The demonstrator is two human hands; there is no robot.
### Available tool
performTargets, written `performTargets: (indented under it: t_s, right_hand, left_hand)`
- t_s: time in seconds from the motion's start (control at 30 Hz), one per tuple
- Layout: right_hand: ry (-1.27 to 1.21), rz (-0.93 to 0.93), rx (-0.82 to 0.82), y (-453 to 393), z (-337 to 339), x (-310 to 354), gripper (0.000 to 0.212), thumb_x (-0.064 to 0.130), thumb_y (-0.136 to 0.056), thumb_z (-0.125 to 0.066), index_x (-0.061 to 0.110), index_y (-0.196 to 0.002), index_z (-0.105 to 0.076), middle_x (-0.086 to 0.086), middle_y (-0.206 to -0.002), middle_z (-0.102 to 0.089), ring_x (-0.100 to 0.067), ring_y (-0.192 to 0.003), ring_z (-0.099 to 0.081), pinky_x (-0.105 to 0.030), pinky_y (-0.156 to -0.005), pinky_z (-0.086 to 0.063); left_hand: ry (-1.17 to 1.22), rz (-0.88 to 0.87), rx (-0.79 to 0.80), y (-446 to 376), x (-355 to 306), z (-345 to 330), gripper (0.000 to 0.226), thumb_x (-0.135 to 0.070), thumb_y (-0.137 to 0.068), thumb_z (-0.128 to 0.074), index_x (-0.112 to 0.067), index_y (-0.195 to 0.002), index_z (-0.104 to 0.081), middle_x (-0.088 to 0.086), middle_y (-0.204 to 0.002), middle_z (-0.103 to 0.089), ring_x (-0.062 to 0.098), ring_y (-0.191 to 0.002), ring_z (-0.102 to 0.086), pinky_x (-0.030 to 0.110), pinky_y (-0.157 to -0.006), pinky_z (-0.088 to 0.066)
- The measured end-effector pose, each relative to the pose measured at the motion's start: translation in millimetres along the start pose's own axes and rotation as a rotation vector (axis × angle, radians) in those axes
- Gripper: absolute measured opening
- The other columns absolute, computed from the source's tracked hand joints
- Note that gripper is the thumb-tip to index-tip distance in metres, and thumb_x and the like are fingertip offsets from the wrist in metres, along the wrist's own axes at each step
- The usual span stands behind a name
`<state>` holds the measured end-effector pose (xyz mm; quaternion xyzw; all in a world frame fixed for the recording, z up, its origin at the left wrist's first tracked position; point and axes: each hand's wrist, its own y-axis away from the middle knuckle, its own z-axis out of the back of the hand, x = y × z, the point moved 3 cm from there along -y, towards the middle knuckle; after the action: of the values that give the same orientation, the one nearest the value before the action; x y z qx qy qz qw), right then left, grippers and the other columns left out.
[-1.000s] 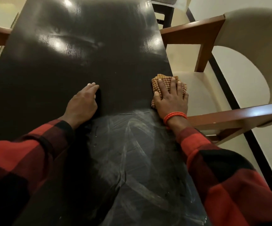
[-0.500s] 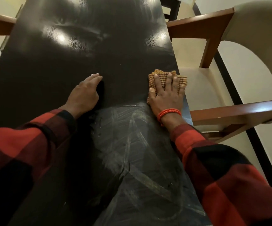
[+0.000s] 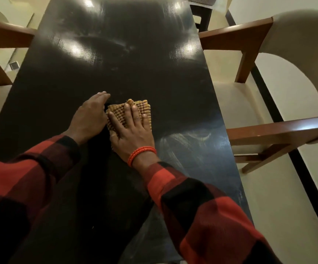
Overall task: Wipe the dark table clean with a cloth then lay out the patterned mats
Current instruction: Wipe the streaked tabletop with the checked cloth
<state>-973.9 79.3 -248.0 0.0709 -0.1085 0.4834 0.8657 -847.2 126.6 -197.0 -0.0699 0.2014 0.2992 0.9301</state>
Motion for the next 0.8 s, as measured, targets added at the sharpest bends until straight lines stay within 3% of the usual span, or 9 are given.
performTargets:
  t_s: [0.33,0.57,0.8]
  right_hand:
    - [-0.038,-0.029,-0.051,17,11,-35,0.059,0.051,-0.099,-0.034,0.040,-0.156,-0.021,-0.008,-0.167,-0.005,-0.026,-0.154,0.001,-0.051,-0.122,0.002]
    - [-0.034,-0.163,-0.085,28,31,-104,0.061,0.051,-0.097,-0.037,0.043,-0.155,-0.023,-0.005,-0.168,-0.007,-0.025,-0.154,-0.001,-0.050,-0.123,-0.001]
    - [0.047,-0.258,-0.080,45,49,-188,0.060,0.054,-0.099,-0.026,0.043,-0.157,-0.013,-0.006,-0.168,-0.003,-0.027,-0.154,0.000,-0.053,-0.123,-0.002]
  left_hand:
    - [-0.009,-0.027,0.033,14,-20,-14,0.046,-0.004,-0.102,-0.042,-0.006,-0.147,-0.045,0.013,-0.156,-0.041,0.026,-0.147,-0.034,0.043,-0.119,-0.028]
    - [-0.018,-0.028,0.072,13,-37,-23,0.047,-0.004,-0.103,-0.038,-0.009,-0.150,-0.042,0.010,-0.158,-0.038,0.024,-0.148,-0.030,0.042,-0.120,-0.025]
    - [0.017,-0.091,0.057,15,-50,-28,0.047,-0.003,-0.103,-0.039,-0.009,-0.149,-0.044,0.009,-0.157,-0.040,0.023,-0.147,-0.032,0.042,-0.120,-0.027]
